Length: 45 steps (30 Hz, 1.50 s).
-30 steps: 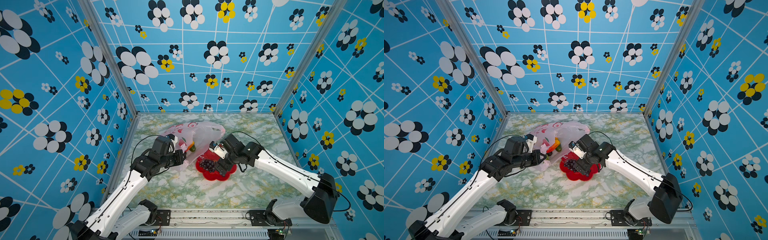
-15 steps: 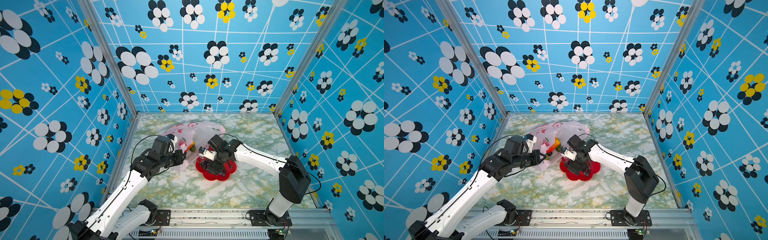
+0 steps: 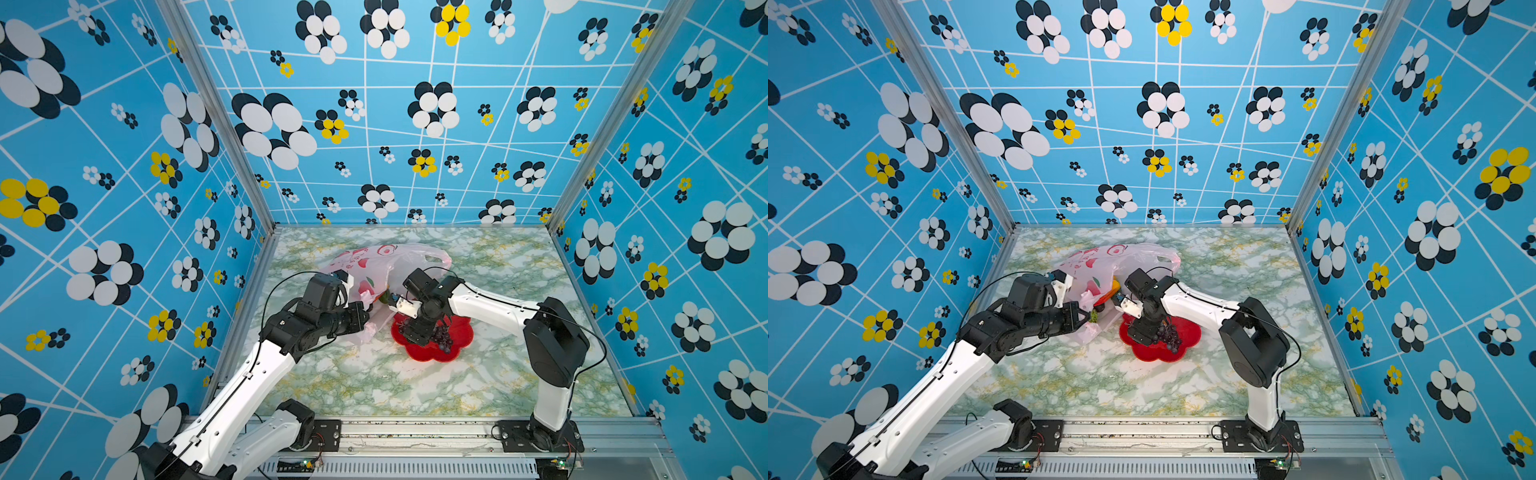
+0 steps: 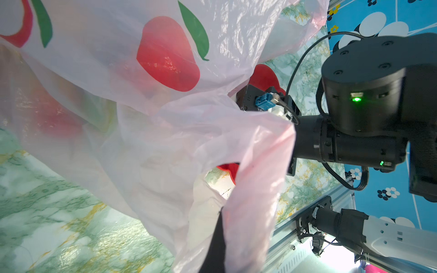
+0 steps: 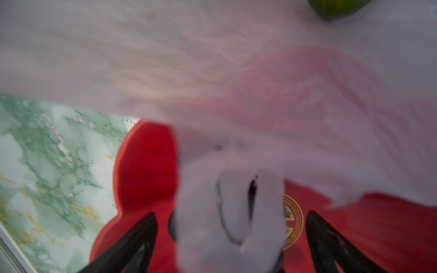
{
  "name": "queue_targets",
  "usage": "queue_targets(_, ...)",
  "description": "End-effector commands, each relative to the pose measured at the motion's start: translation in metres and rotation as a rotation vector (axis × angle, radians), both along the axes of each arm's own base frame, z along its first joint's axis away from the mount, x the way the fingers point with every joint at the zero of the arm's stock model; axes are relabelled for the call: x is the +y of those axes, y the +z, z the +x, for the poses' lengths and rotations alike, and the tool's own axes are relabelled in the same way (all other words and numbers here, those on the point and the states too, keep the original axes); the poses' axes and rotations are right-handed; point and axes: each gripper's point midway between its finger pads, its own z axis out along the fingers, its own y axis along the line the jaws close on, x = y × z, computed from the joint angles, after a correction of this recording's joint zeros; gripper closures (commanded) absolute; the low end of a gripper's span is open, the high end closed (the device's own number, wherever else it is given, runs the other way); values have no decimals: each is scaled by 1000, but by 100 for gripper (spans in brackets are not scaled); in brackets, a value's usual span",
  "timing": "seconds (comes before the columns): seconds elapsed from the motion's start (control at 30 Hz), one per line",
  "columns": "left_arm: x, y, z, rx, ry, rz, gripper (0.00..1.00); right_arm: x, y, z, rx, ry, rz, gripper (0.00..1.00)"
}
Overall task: Place the fruits into the plastic bag
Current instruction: Pick up the fruit from the plate.
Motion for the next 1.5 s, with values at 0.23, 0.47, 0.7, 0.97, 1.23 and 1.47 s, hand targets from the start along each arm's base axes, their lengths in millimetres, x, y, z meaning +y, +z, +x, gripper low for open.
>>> queue_targets(0.23, 5, 6, 0, -22, 4, 13, 99, 2, -22, 2, 33, -98, -20, 4)
queue_targets(0.47, 5, 7, 0, -23, 3, 12, 99, 4, -27, 4, 58, -188, 42, 19)
queue_targets(0.7, 4, 6, -2, -15, 2, 1, 100, -4, -21, 17, 41, -329, 124, 41)
queue_targets(0.97, 2, 7, -3, -11, -1, -10, 100, -8, -4, 32, 18, -503, 320, 58)
queue_targets(1.23, 1, 8, -2, -10, 0, -17, 100, -15, 39, 45, -46, -649, 628, 59)
queue_targets(1.47, -1, 11, -1, -18, -4, -26, 100, -34, 74, 41, -125, -723, 789, 60)
